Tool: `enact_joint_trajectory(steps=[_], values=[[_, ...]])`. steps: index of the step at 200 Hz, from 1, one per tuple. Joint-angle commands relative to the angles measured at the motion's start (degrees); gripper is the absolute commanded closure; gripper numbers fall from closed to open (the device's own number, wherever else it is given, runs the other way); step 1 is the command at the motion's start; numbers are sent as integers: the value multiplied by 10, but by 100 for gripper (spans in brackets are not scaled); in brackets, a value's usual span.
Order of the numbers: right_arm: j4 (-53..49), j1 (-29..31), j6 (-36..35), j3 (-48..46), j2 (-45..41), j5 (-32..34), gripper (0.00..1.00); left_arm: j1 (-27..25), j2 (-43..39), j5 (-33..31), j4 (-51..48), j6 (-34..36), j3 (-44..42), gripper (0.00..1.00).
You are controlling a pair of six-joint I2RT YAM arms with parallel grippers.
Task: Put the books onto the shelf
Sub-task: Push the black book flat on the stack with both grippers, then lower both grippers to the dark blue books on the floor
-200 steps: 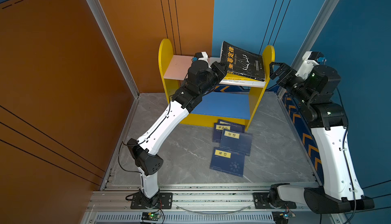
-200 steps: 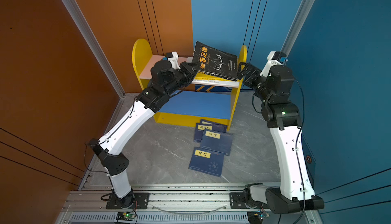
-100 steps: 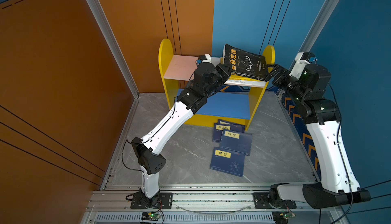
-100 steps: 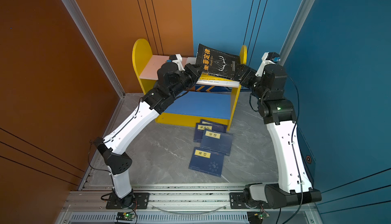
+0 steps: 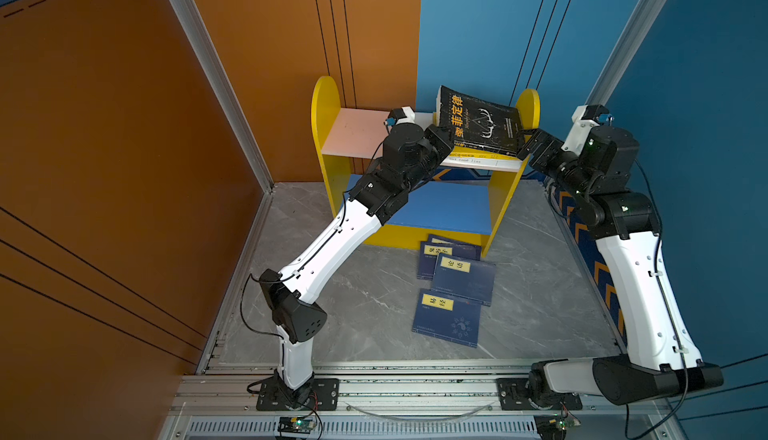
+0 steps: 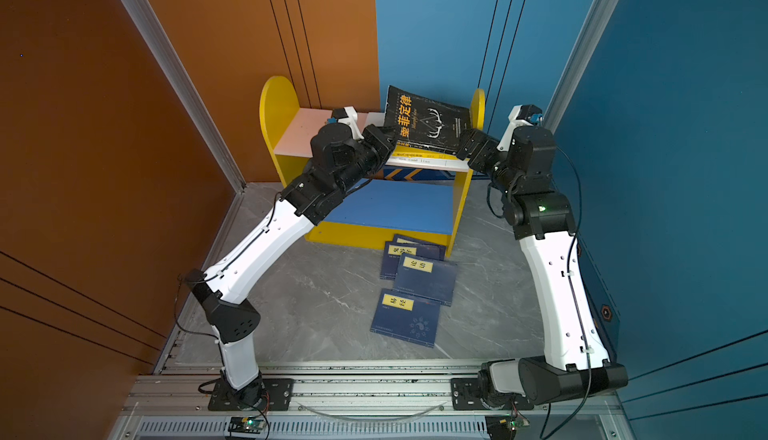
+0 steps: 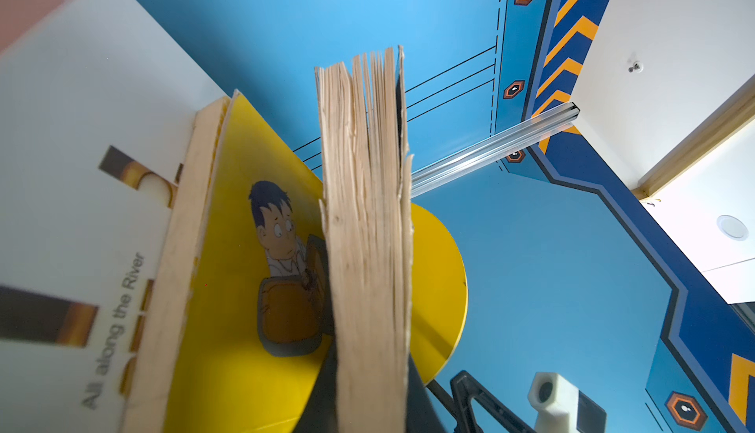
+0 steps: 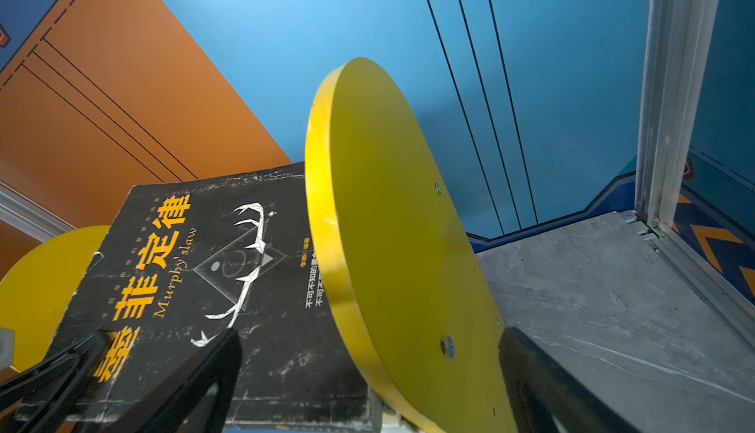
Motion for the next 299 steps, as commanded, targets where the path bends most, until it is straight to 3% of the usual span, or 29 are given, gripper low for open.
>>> enact_joint_trajectory(steps=[1, 72, 136, 199, 254, 299], values=[[-6, 3, -1, -5, 6, -7, 0, 3, 2, -17, 24, 4, 25, 100], [-1, 15, -16, -10, 30, 8, 1, 0, 16, 14, 24, -15, 29, 100], [-23, 22, -46, -70, 23, 51, 7, 3, 9, 28, 16, -13, 19, 100], [-37, 20, -52, -96, 4, 81, 9, 33, -33, 22, -21, 34, 3, 59], [-35, 21, -42, -89, 6, 76, 9, 76, -93, 21, -54, 85, -28, 40], [-20, 21, -39, -42, 13, 24, 7, 101, -169, 26, -56, 160, -93, 30]])
